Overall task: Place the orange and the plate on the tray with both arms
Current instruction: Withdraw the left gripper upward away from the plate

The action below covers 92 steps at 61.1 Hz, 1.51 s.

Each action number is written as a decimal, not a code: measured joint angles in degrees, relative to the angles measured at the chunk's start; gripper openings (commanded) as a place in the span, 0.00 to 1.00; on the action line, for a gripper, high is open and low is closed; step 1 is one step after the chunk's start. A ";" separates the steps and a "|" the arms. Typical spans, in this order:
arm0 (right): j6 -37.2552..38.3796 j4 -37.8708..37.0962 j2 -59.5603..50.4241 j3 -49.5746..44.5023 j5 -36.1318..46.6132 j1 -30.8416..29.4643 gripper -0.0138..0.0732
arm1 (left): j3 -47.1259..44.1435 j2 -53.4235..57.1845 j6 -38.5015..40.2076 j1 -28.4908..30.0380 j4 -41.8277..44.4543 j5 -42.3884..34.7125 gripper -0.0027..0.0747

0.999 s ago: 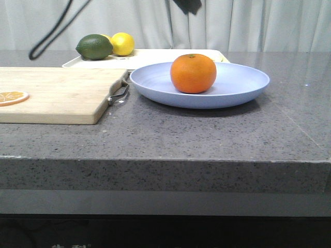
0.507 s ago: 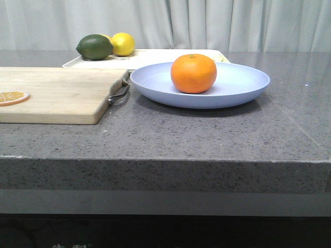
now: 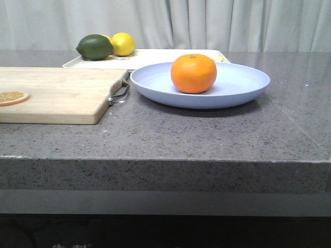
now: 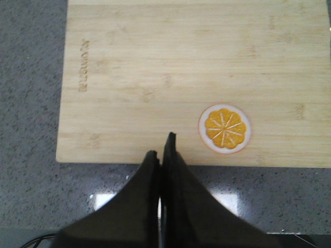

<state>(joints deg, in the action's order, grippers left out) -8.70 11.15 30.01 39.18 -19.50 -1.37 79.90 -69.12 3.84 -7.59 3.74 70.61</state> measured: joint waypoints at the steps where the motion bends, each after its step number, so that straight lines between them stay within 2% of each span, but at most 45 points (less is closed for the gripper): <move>1: 0.00 0.00 0.00 0.00 0.00 0.00 0.84 | -0.73 1.06 0.00 0.31 0.00 -0.34 0.01; 21: 0.00 0.00 0.00 0.00 0.00 0.00 0.84 | -18.60 20.54 0.00 1.95 -0.72 -9.25 0.01; 44: 0.00 0.00 0.00 0.00 -0.01 0.00 0.84 | -40.26 49.87 0.00 1.95 -1.04 -19.14 0.01; 61: 0.00 0.00 0.00 0.00 -0.11 0.00 0.84 | -49.51 66.78 0.02 1.95 -4.32 -25.36 0.01; 82: 0.00 0.00 0.00 0.00 -0.67 0.00 0.84 | -55.78 69.32 0.02 1.95 -5.29 -29.07 0.01; 92: 0.00 3.03 2.42 0.72 -2.57 0.00 0.84 | -55.94 69.32 0.02 1.95 -5.32 -30.09 0.01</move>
<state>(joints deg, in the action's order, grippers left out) -8.70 14.19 32.43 39.90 -22.07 -1.37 23.97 0.20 3.86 -5.65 -1.58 40.53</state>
